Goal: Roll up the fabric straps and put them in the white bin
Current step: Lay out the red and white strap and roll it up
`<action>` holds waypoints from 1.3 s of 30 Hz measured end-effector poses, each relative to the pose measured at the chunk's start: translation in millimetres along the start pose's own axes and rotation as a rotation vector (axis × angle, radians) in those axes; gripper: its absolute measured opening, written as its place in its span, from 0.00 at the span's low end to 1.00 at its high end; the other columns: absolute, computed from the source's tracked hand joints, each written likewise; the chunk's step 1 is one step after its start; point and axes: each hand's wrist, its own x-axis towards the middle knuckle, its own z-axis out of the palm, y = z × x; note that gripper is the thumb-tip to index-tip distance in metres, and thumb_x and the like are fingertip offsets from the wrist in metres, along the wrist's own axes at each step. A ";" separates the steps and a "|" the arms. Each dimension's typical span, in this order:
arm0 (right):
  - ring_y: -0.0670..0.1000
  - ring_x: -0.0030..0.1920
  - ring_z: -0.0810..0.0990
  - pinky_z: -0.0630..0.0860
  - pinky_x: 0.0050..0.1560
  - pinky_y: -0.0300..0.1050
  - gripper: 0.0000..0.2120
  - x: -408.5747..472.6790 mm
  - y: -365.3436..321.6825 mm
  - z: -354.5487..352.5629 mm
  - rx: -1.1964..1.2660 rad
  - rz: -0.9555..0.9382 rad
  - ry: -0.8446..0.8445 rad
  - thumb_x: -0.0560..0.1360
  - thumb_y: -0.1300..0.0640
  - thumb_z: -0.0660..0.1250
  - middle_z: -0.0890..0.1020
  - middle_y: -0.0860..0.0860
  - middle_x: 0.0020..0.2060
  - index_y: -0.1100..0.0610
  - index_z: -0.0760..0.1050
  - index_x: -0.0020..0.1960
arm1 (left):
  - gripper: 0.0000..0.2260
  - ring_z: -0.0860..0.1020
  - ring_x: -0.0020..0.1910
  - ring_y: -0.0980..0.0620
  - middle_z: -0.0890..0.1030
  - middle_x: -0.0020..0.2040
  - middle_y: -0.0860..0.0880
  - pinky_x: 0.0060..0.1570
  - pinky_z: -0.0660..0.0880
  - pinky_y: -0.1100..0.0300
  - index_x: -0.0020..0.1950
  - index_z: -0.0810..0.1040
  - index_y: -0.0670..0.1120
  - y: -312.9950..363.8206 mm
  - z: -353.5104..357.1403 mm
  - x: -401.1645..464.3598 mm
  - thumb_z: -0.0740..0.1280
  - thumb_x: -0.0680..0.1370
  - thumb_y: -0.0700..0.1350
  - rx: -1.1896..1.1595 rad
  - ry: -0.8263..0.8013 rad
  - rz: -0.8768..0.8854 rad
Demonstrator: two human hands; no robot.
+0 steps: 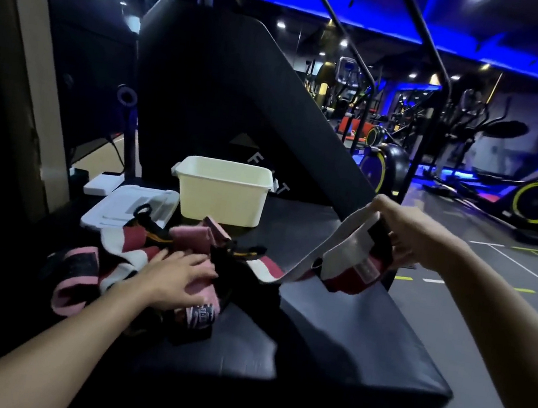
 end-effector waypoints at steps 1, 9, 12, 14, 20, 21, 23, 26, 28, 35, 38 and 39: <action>0.58 0.32 0.83 0.81 0.37 0.47 0.20 -4.7 3.2 4.1 -0.030 0.042 -0.057 0.76 0.44 0.64 0.83 0.60 0.38 0.62 0.79 0.49 | 0.25 0.63 0.78 0.49 0.63 0.81 0.56 0.76 0.57 0.46 0.75 0.68 0.66 -0.5 -2.1 -0.3 0.66 0.78 0.63 -0.042 0.042 0.016; 0.63 0.40 0.83 0.83 0.36 0.49 0.22 -27.4 7.9 35.6 -0.049 0.153 -0.285 0.77 0.46 0.61 0.81 0.64 0.47 0.62 0.76 0.61 | 0.08 0.83 0.49 0.63 0.85 0.51 0.58 0.52 0.79 0.63 0.57 0.85 0.52 82.5 -34.7 -38.5 0.74 0.78 0.50 -0.791 0.385 0.324; 0.63 0.39 0.84 0.82 0.36 0.50 0.23 -28.1 16.1 43.5 -0.049 0.151 -0.342 0.77 0.45 0.60 0.81 0.65 0.46 0.62 0.75 0.62 | 0.18 0.82 0.50 0.62 0.84 0.52 0.59 0.52 0.78 0.65 0.62 0.82 0.53 118.8 -31.3 -44.8 0.76 0.75 0.57 -0.816 0.322 0.405; 0.64 0.37 0.84 0.83 0.38 0.52 0.22 -27.7 28.5 47.6 -0.027 0.184 -0.389 0.76 0.46 0.60 0.81 0.65 0.44 0.62 0.75 0.59 | 0.18 0.82 0.47 0.60 0.84 0.50 0.57 0.51 0.79 0.62 0.61 0.81 0.53 132.9 -21.9 -40.3 0.76 0.74 0.57 -0.795 0.334 0.404; 0.61 0.51 0.84 0.79 0.50 0.55 0.10 -10.6 72.7 59.0 -0.448 0.165 -0.431 0.77 0.55 0.61 0.82 0.57 0.50 0.57 0.79 0.50 | 0.10 0.78 0.49 0.60 0.84 0.54 0.56 0.51 0.72 0.66 0.61 0.82 0.53 148.5 9.0 -22.4 0.71 0.79 0.47 -0.692 0.289 0.393; 0.56 0.48 0.83 0.78 0.48 0.50 0.10 -5.2 73.6 60.1 -0.568 0.090 -0.415 0.77 0.56 0.62 0.83 0.56 0.51 0.56 0.81 0.50 | 0.10 0.78 0.51 0.60 0.83 0.55 0.56 0.53 0.73 0.67 0.61 0.82 0.52 147.2 12.0 -19.5 0.71 0.80 0.47 -0.682 0.276 0.388; 0.46 0.39 0.78 0.75 0.38 0.37 0.11 8.1 67.0 64.5 -0.635 -0.118 -0.391 0.78 0.59 0.64 0.85 0.57 0.51 0.55 0.84 0.55 | 0.11 0.77 0.51 0.63 0.82 0.54 0.58 0.52 0.71 0.72 0.63 0.81 0.51 142.7 15.3 -14.1 0.71 0.80 0.46 -0.678 0.253 0.393; 0.36 0.33 0.74 0.68 0.34 0.25 0.16 19.5 38.0 78.1 -0.623 -0.412 -0.356 0.79 0.62 0.65 0.81 0.47 0.46 0.54 0.79 0.65 | 0.12 0.79 0.54 0.61 0.83 0.57 0.54 0.55 0.72 0.73 0.65 0.81 0.48 136.4 19.3 -6.3 0.70 0.81 0.43 -0.698 0.181 0.414; 0.38 0.36 0.75 0.67 0.38 0.26 0.17 28.1 18.7 98.3 -0.682 -0.573 -0.375 0.80 0.60 0.65 0.82 0.45 0.48 0.49 0.78 0.67 | 0.13 0.80 0.57 0.59 0.83 0.59 0.52 0.58 0.72 0.71 0.66 0.81 0.48 134.2 21.7 -2.5 0.69 0.81 0.43 -0.711 0.162 0.423; 0.45 0.41 0.73 0.69 0.43 0.37 0.18 46.1 -3.1 184.4 -1.031 -0.631 -0.720 0.82 0.46 0.64 0.73 0.41 0.43 0.39 0.73 0.71 | 0.13 0.75 0.61 0.65 0.80 0.62 0.58 0.62 0.68 0.74 0.67 0.80 0.51 125.7 25.7 3.0 0.67 0.83 0.49 -0.772 0.116 0.417; 0.44 0.45 0.73 0.70 0.46 0.35 0.20 53.3 -0.2 197.7 -1.014 -0.701 -0.776 0.81 0.53 0.66 0.77 0.41 0.50 0.43 0.74 0.71 | 0.14 0.74 0.62 0.67 0.80 0.62 0.59 0.64 0.67 0.73 0.68 0.80 0.51 123.9 27.9 6.2 0.68 0.83 0.49 -0.762 0.129 0.416; 0.46 0.47 0.75 0.73 0.50 0.39 0.21 56.0 1.0 198.6 -0.989 -0.698 -0.792 0.79 0.57 0.67 0.77 0.40 0.50 0.43 0.75 0.70 | 0.14 0.73 0.59 0.72 0.79 0.58 0.63 0.62 0.65 0.76 0.68 0.81 0.49 123.8 28.6 7.7 0.69 0.83 0.47 -0.766 0.127 0.427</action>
